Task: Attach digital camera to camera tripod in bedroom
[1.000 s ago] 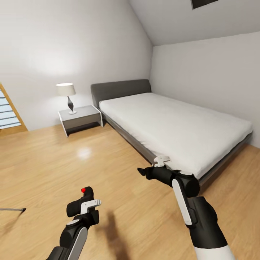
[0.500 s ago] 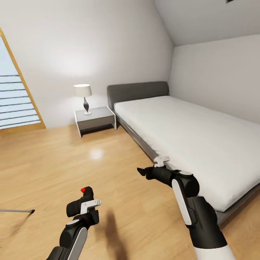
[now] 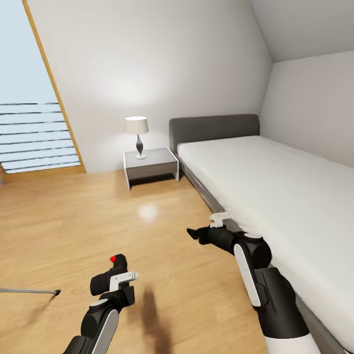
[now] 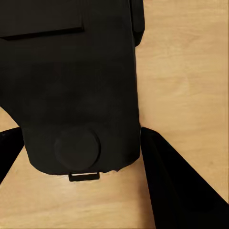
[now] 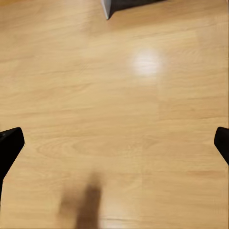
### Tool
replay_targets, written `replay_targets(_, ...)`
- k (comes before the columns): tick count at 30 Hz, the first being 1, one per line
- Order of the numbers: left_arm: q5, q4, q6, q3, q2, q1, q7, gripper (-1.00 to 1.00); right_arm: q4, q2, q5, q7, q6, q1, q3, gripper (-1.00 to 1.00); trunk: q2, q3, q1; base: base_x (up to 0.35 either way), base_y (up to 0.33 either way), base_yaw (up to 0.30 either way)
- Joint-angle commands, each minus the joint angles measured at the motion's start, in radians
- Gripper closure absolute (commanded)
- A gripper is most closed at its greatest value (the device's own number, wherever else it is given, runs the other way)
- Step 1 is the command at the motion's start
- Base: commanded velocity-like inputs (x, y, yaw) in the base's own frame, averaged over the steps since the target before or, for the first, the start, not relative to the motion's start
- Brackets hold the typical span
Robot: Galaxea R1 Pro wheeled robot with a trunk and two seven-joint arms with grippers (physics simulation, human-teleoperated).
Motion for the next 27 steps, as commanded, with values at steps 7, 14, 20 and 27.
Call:
replay_targets(7, 0.007, -0.001, 0.003, -0.001, 0.001, 0.0, 0.008, 1.0, -0.001, 0.0, -0.006, -0.003, 0.005, 0.0, -0.001, -1.0, 0.0, 0.002, 0.0, 0.339, -0.065, 0.282)
replay_targets(14, 0.007, -0.001, 0.003, -0.001, 0.001, 0.0, 0.008, 1.0, -0.001, 0.0, -0.006, -0.003, 0.005, 0.0, 0.0, -1.0, 0.0, 0.004, 0.0, 0.339, -0.107, 0.283)
replay_targets(20, 0.006, -0.001, 0.003, -0.001, 0.001, 0.0, 0.008, 1.0, -0.001, -0.001, -0.006, -0.003, 0.005, 0.0, 0.0, -1.0, 0.0, 0.006, 0.0, 0.339, -0.121, 0.282)
replay_targets(27, 0.007, -0.001, -0.013, -0.001, 0.002, 0.0, 0.008, 1.0, -0.001, 0.0, -0.006, -0.003, 0.005, 0.0, 0.0, -1.0, 0.0, 0.009, 0.0, 0.339, -0.131, 0.282)
